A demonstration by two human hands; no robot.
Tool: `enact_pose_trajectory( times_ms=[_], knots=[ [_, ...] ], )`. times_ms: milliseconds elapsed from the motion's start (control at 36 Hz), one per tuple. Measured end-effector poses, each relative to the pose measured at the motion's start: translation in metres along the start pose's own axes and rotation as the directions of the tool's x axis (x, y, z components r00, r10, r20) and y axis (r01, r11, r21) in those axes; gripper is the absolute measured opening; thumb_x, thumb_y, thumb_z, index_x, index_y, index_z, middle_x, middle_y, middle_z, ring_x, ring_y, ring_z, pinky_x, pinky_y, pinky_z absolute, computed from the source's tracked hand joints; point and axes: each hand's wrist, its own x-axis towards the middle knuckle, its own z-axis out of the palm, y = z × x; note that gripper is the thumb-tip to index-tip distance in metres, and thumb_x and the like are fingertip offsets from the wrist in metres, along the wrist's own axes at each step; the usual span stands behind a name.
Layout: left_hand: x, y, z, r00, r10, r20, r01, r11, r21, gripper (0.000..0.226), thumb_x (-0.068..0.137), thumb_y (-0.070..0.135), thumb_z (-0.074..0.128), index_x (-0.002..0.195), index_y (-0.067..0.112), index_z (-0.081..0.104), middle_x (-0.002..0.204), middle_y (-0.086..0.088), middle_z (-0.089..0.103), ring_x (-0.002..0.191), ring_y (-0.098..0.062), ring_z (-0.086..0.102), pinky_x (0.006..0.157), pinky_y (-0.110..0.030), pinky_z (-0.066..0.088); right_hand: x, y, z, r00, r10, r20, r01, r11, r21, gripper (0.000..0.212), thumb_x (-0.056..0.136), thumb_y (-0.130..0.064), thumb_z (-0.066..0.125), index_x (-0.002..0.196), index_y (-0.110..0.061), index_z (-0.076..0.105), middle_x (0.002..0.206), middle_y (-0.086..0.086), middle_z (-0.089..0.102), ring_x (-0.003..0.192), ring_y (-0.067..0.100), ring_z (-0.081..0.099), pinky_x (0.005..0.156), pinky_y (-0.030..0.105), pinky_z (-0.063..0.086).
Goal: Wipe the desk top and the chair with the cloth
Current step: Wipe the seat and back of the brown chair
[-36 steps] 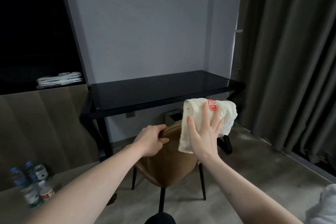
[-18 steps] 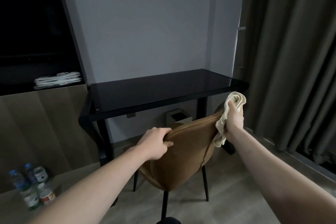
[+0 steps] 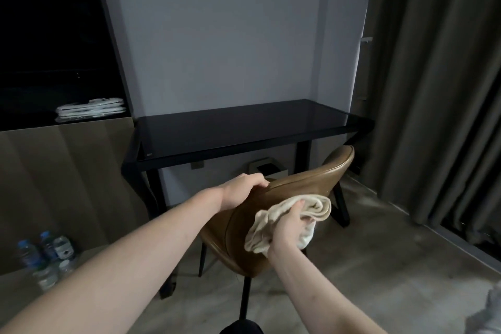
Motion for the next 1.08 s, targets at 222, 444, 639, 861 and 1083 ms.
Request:
enact_pose_trajectory(
  times_ms=[222, 444, 639, 861, 1083],
  knots=[
    [0.039, -0.01, 0.016, 0.996, -0.041, -0.078, 0.055, 0.979, 0.195, 0.096, 0.073, 0.097, 0.019, 0.115, 0.031, 0.075, 0.13, 0.006, 0.068, 0.128, -0.015, 0.055, 0.118, -0.043, 0.031, 0.144, 0.121, -0.027, 0.96, 0.275, -0.049, -0.275, 0.961, 0.001, 0.111, 0.048, -0.107, 0.03, 0.122, -0.028, 0.057, 0.12, 0.003, 0.065, 0.111, 0.034, 0.065, 0.107, 0.055, 0.044],
    [0.042, -0.016, 0.022, 0.977, 0.095, -0.19, -0.058, 0.979, 0.195, 0.066, 0.097, 0.074, 0.023, 0.056, 0.023, 0.016, 0.048, 0.009, 0.023, 0.045, -0.008, 0.03, 0.067, -0.033, 0.038, 0.086, 0.073, -0.024, 0.891, 0.451, 0.048, -0.454, 0.885, 0.106, 0.048, 0.095, -0.064, 0.038, 0.071, -0.023, 0.037, 0.069, 0.001, 0.042, 0.061, 0.021, 0.043, 0.061, 0.031, 0.032],
    [0.037, -0.011, 0.021, 0.968, 0.097, -0.23, -0.045, 0.974, 0.223, 0.066, 0.096, 0.076, 0.025, 0.06, 0.021, 0.014, 0.045, 0.01, 0.022, 0.04, -0.007, 0.029, 0.068, -0.035, 0.037, 0.049, 0.011, -0.016, 0.906, 0.358, 0.226, -0.397, 0.904, 0.157, 0.057, 0.097, -0.069, 0.039, 0.113, -0.019, 0.059, 0.114, 0.014, 0.063, 0.103, 0.033, 0.061, 0.096, 0.046, 0.046],
    [0.028, -0.016, 0.017, 0.989, -0.036, -0.144, 0.047, 0.996, 0.076, 0.075, 0.087, 0.084, 0.036, 0.058, 0.021, 0.066, 0.074, 0.003, 0.073, 0.094, -0.014, 0.067, 0.109, -0.04, 0.042, -0.015, -0.076, -0.016, 0.915, 0.233, 0.328, -0.316, 0.921, 0.227, 0.059, 0.098, -0.057, 0.048, 0.138, -0.014, 0.056, 0.129, 0.019, 0.064, 0.118, 0.042, 0.06, 0.11, 0.063, 0.04],
    [0.03, -0.019, 0.017, 0.989, -0.099, -0.106, 0.105, 0.993, 0.048, 0.089, 0.075, 0.094, 0.033, 0.097, 0.022, 0.08, 0.101, 0.001, 0.078, 0.101, -0.015, 0.069, 0.107, -0.039, 0.043, -0.034, -0.054, -0.003, 0.956, 0.234, 0.175, -0.269, 0.938, 0.218, 0.069, 0.089, -0.076, 0.054, 0.14, -0.031, 0.047, 0.14, 0.006, 0.058, 0.127, 0.034, 0.057, 0.11, 0.054, 0.044]
  ],
)
